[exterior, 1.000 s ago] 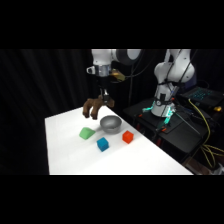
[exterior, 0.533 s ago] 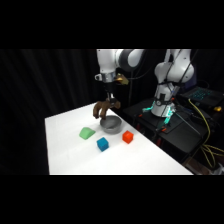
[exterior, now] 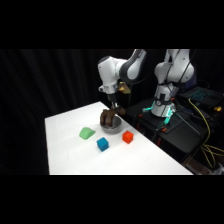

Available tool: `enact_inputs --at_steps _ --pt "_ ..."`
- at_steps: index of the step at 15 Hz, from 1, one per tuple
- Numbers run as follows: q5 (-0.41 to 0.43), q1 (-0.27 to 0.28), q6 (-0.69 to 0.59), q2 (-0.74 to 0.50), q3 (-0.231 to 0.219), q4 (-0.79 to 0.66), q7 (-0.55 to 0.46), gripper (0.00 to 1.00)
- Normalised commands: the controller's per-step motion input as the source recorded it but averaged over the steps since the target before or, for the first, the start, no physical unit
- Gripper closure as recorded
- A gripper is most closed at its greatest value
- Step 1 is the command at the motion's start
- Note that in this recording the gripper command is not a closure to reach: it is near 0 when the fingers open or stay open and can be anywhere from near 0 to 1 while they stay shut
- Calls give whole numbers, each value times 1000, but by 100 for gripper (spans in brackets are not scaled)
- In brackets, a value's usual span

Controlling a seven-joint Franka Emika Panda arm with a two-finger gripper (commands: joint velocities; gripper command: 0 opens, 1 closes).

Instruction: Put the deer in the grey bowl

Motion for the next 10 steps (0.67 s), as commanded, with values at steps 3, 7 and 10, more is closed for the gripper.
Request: enact_inputs --at_steps 3,7,10 --pt "6 14 -10 28 -4 56 -122 0" --pt "-79 -5 -91 -67 -29 82 -112 0" --pt "-7 -27 -214 -141 -40 131 -203 0"
